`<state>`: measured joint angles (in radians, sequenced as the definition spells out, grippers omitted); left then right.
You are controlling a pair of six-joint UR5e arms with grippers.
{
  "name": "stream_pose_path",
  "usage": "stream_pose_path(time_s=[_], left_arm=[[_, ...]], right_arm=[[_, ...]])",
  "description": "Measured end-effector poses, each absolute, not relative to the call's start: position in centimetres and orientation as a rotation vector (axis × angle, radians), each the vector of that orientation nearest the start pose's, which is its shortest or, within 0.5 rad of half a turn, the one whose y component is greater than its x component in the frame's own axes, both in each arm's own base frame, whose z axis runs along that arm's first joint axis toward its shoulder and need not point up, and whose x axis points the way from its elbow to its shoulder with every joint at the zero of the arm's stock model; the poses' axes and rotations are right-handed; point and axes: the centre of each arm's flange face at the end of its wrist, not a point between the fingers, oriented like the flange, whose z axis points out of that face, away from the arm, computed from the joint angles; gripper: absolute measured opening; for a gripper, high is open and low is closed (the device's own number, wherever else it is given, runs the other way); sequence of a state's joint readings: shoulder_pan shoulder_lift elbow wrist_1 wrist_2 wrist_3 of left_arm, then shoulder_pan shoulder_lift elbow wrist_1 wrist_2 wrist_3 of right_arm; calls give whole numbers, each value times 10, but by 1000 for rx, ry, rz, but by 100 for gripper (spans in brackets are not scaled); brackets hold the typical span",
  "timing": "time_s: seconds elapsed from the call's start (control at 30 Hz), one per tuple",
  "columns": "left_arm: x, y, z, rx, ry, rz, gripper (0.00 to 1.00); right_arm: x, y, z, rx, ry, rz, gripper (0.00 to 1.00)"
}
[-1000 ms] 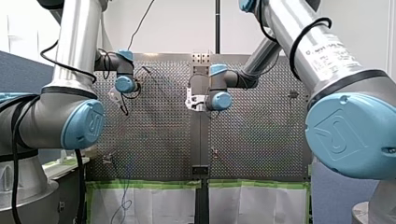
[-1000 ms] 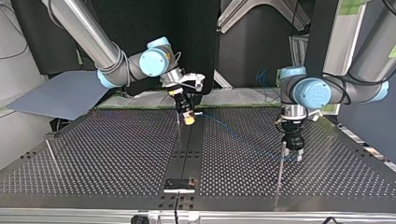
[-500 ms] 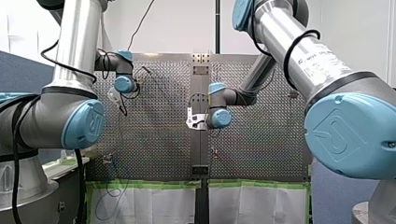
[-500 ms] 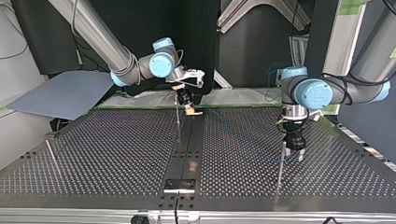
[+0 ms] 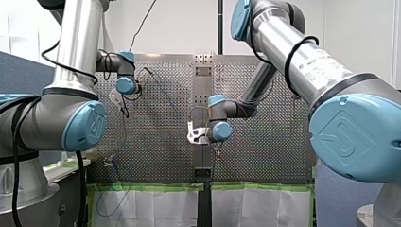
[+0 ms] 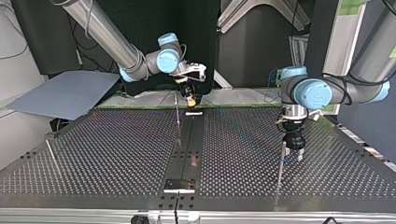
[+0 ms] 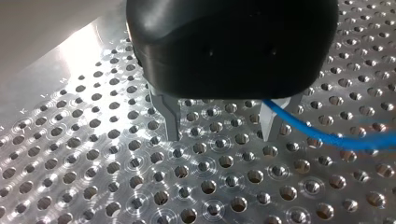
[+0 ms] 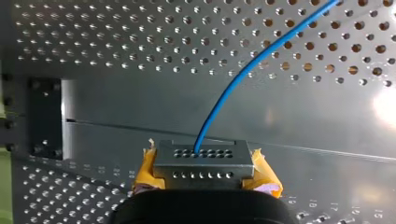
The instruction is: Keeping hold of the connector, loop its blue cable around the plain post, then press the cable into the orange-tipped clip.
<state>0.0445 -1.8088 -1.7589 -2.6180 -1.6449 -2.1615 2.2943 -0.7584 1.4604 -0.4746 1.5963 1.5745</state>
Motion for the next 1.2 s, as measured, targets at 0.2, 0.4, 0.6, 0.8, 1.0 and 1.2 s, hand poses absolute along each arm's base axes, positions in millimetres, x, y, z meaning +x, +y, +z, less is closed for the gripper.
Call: stream_pose_path(time_s=[0.2, 0.4, 0.6, 0.8, 1.0, 1.2], left_arm=[[571, -100, 324, -521, 1391, -387, 84], [571, -100, 324, -521, 1394, -386, 84], [571, -101, 323, -520, 1396, -387, 84], [570, -100, 322, -520, 1405, -378, 84], [570, -99, 322, -524, 1407, -369, 84], [569, -98, 322, -526, 1409, -366, 84]], right_arm=[[545, -415, 62, 1918, -901, 1538, 0], [543, -411, 26, 1937, -917, 1509, 0], [531, -410, -16, 1939, -971, 1423, 0], [519, -410, -52, 1919, -1021, 1354, 0], [504, -410, -88, 1882, -1081, 1295, 0], [484, -406, -125, 1852, -1133, 1228, 0]])
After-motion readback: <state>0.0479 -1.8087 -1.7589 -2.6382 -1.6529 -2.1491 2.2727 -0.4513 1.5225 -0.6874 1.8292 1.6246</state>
